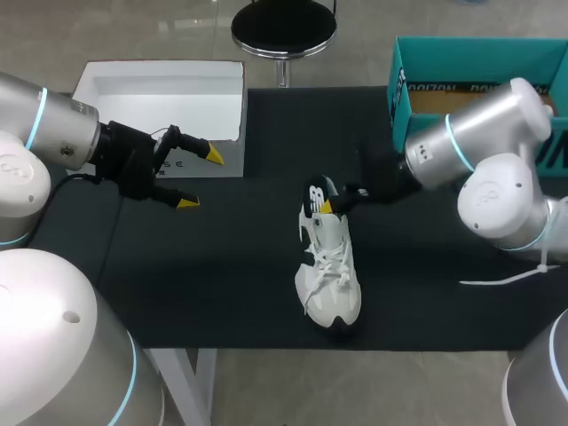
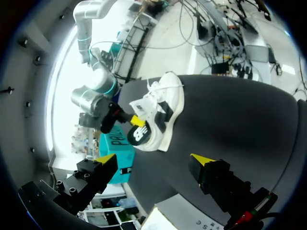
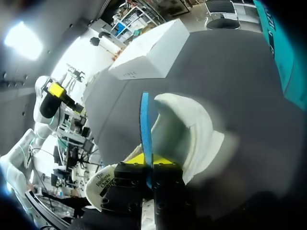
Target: Take the shoe out of the shoebox, open the shoe tongue, remove and reinsert the insole, then place the shoe into the shoebox
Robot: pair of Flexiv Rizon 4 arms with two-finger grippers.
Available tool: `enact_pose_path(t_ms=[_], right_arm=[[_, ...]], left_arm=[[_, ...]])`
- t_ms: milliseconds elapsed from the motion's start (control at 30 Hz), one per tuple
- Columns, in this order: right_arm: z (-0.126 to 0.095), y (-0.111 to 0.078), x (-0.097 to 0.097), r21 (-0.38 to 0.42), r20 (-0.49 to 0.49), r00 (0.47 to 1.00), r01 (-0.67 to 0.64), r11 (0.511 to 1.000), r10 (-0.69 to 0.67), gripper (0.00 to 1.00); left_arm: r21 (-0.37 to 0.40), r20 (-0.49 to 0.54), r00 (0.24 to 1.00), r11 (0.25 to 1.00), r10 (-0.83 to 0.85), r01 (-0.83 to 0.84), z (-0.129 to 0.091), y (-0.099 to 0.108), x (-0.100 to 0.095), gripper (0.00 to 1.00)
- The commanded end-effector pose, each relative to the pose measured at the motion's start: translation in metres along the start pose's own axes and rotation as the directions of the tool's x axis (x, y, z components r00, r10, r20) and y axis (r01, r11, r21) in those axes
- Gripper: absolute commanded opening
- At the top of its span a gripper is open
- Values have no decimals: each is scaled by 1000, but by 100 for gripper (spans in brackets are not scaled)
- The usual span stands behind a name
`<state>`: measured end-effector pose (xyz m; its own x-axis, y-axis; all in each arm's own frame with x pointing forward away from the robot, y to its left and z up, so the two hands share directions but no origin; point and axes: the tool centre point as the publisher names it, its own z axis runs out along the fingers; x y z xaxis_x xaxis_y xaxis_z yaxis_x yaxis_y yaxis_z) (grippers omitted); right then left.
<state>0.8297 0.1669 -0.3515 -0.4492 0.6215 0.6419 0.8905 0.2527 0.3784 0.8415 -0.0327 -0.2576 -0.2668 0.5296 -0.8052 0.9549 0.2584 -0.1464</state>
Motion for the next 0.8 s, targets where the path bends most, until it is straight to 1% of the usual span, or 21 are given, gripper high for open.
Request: enact_pose_path(t_ms=[33,167,233,267,300,333,533,700,800], right_arm=[[7,-9,0,-3,-3,1000,-10,1000,10,0],[4,-7,1,-3,-4,1000,-17,1000,17,0],[1,-3,1,-9,0,1000,-13,1000,13,26],[1,-1,0,-12,3,1000,-9,1000,9,26],[-1,2,-1,-16,6,1000,-5,1000,5,37],[-3,4,-1,-21,10,1000,-1,1000,1,43],[-11,17,-3,-35,27,999,23,999,-22,42],[-17,25,-5,-40,39,998,40,998,-39,40],[-21,30,-8,-58,53,998,40,998,-37,39]], left_arm=[[-3,-3,1000,1000,0,0,1,0,0,100],[-3,-3,1000,1000,0,0,1,0,0,100],[-3,-3,1000,1000,0,0,1,0,0,100],[-3,-3,1000,1000,0,0,1,0,0,100],[-3,-3,1000,1000,0,0,1,0,0,100],[-3,-3,1000,1000,0,0,1,0,0,100],[-3,-3,1000,1000,0,0,1,0,0,100],[-3,-3,1000,1000,0,0,1,0,0,100],[-3,-3,1000,1000,0,0,1,0,0,100]])
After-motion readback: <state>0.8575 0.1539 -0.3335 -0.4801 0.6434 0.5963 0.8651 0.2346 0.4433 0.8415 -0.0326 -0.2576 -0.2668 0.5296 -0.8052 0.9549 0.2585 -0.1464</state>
